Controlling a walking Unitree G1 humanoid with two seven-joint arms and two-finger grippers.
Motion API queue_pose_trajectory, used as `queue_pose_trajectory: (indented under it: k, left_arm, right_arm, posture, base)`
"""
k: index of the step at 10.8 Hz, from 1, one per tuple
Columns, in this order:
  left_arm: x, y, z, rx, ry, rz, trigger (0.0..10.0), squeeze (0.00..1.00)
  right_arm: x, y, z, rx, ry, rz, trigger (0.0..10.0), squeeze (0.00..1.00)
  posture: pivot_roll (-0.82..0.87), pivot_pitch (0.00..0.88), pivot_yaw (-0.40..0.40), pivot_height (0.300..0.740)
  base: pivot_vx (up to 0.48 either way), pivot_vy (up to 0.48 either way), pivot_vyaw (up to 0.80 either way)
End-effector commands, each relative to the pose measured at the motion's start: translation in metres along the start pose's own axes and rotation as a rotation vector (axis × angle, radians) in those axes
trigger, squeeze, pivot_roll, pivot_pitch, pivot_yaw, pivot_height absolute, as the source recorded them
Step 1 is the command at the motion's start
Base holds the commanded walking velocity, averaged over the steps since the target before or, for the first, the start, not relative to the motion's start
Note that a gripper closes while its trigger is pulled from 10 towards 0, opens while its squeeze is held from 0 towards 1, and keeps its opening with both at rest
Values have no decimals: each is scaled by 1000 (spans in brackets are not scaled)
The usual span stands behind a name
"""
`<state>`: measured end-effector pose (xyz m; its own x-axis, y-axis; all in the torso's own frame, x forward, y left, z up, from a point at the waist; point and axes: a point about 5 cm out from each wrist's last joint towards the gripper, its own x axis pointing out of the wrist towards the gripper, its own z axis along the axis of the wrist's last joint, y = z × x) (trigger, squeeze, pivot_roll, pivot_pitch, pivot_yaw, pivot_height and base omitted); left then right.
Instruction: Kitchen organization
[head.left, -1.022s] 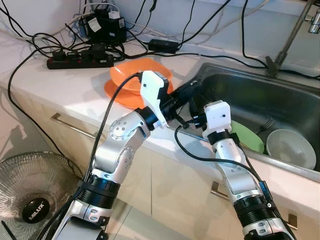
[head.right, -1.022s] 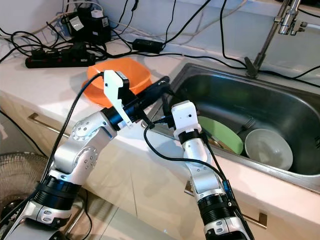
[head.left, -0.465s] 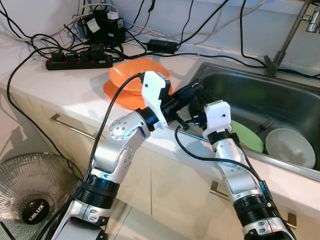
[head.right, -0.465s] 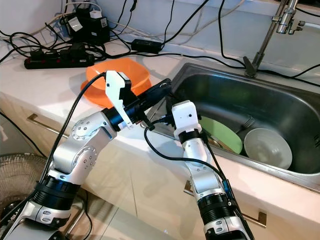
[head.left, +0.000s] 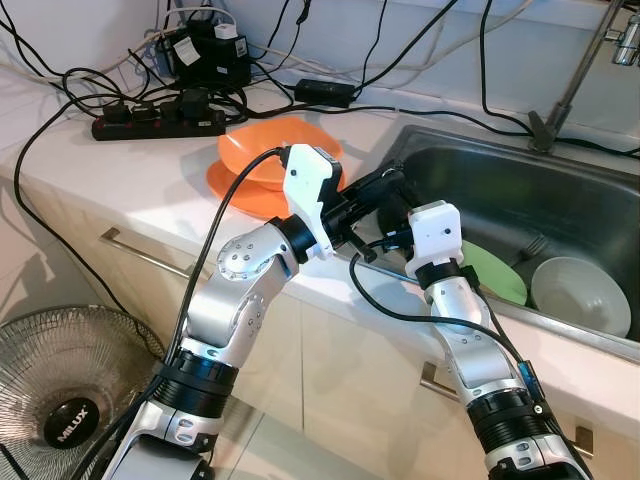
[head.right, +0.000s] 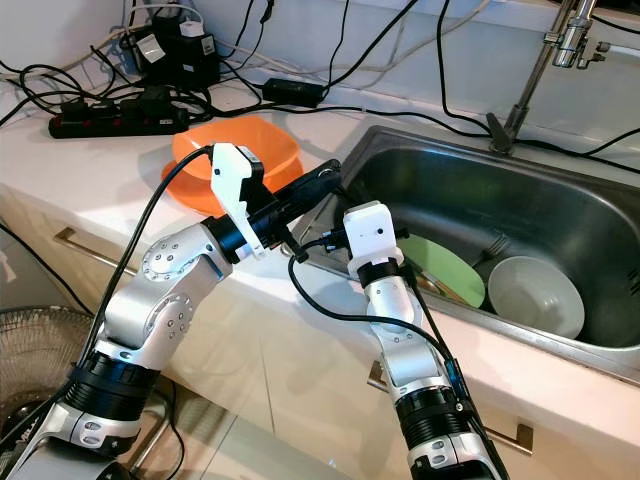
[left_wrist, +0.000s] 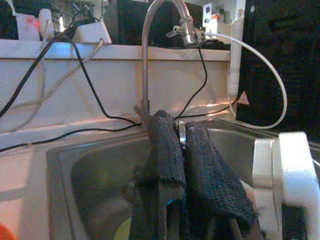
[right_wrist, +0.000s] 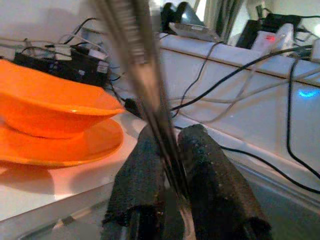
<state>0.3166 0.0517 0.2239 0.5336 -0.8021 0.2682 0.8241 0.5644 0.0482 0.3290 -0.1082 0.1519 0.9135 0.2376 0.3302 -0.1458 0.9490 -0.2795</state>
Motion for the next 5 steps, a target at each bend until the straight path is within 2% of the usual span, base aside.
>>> queue_pose_trajectory:
  k: [1, 5]
  left_arm:
    - [-2, 1, 2, 15, -3, 6, 10000, 0]
    - [-1, 1, 1, 12, -4, 12, 10000, 0]
  right_arm:
    - [4, -4, 3, 5, -14, -17, 0, 0]
    - [4, -4, 1, 0, -1, -19, 0, 0]
  posture:
    - [200, 2, 15, 740]
    - [199, 10, 15, 740]
  base:
    - [0, 0, 0]
    - [0, 0, 0]
